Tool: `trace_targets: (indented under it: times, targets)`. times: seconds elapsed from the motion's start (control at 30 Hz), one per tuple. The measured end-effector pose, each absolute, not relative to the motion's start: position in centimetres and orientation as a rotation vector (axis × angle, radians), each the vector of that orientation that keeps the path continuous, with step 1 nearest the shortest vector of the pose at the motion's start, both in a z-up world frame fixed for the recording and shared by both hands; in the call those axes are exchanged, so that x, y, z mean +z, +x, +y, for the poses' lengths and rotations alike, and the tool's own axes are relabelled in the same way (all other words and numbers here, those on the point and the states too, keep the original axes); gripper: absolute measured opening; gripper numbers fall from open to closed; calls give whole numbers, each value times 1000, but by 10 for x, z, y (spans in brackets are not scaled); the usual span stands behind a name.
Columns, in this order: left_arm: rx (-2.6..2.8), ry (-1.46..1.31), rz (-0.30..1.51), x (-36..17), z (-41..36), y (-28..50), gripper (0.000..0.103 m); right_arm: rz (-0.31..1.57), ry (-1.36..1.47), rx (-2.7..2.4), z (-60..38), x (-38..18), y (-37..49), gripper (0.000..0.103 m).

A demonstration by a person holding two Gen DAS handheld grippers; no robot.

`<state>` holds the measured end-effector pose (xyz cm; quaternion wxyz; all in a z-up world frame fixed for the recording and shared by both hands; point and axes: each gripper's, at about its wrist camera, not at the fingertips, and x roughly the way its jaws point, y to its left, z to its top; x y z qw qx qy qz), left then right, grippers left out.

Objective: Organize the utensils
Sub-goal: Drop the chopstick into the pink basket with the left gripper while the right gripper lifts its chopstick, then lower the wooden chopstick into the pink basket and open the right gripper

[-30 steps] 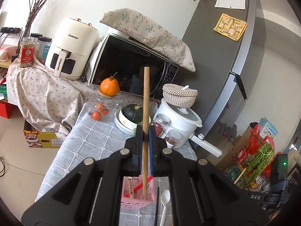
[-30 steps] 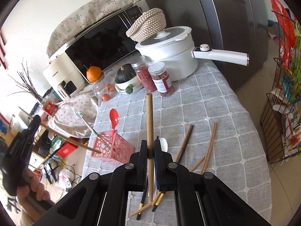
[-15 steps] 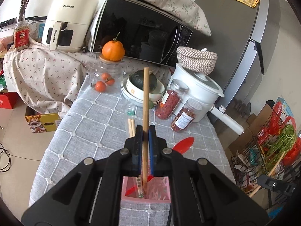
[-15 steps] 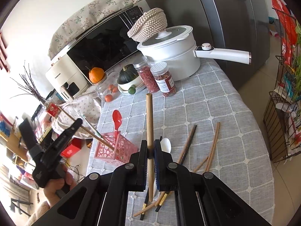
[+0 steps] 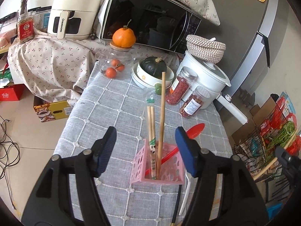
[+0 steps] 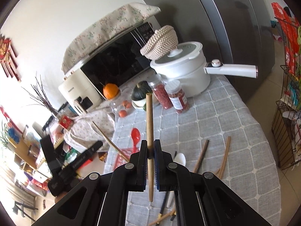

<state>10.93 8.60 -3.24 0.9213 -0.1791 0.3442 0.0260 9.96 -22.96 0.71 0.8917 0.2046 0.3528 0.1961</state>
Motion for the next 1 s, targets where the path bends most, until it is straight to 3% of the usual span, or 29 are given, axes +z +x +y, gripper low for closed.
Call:
trace_targets:
  times: [0.13,0.57,1.0]
  targets:
    - [112,-317,787,-36,100,95,78,675,447,434,-220,18,102,6]
    - [90,-227,887,-50,127,76,78,559,502,425,-161,11,132,6]
    - [55,-167,903,-52,125,72,78,617,443,375,-117,-32,152,6]
